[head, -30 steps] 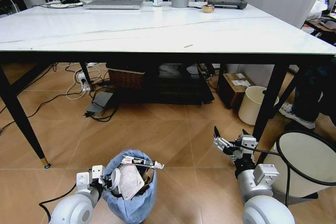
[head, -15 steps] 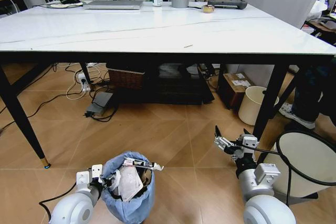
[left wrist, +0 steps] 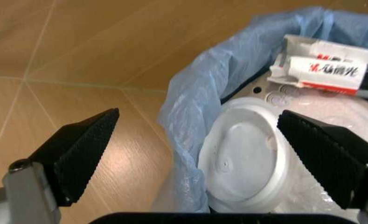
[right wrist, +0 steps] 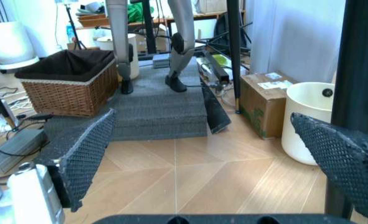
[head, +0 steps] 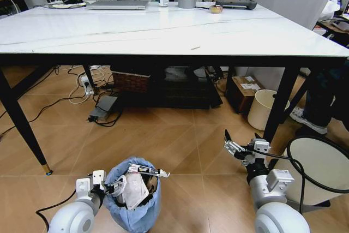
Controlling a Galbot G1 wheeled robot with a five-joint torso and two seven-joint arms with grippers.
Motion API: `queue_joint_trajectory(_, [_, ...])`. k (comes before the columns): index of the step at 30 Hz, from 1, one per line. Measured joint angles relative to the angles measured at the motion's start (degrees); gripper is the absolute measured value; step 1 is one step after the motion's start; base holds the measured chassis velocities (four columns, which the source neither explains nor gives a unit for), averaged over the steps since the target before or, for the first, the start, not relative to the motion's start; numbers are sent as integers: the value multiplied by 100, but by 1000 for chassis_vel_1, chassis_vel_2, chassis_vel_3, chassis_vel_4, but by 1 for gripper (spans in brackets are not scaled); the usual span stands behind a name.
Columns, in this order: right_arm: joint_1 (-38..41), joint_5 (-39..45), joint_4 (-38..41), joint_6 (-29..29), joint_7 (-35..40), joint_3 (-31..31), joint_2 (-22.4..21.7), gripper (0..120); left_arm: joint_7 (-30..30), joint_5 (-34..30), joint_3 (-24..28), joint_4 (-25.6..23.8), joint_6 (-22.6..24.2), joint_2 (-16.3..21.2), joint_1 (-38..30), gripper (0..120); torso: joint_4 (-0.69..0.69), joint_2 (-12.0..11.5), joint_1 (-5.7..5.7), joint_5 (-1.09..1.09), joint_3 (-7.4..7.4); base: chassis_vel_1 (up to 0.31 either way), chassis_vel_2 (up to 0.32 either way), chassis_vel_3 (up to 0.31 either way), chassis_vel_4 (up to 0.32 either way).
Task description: Pick up the trash bin and place the trash from the table into it.
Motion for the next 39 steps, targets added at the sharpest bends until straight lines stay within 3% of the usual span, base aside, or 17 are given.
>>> queue_joint_trajectory(7, [-21, 5, 24, -20, 4, -14, 15, 100, 151, 331, -229, -368, -55, 17, 190, 100, 0, 1, 0, -1, 1, 0, 0, 0, 0])
queue_joint_trajectory(13, [-24, 0, 44, -104, 6, -21, 50, 100, 382, 1218, -417, -718, -689, -8, 367, 100, 0, 1, 0, 0, 1, 0, 0, 0, 0])
queue_joint_trajectory(17, [-17, -4, 45, -165, 24, -17, 79, 100, 801, 2230, -683, -880, -1877, -33, 423, 100, 0, 2, 0, 1, 2, 0, 0, 0, 0])
queue_joint_trajectory(19, [-24, -8, 47, -184, 43, 0, 83, 100, 962, 2371, -772, -969, -2194, -35, 443, 100, 0, 2, 0, 0, 2, 0, 0, 0, 0])
queue_joint_trajectory(39, [24, 23, 46, -286, 117, 69, 187, 100, 1550, 2722, -806, -1075, -2835, -19, 323, 100, 0, 2, 0, 0, 3, 0, 0, 0, 0])
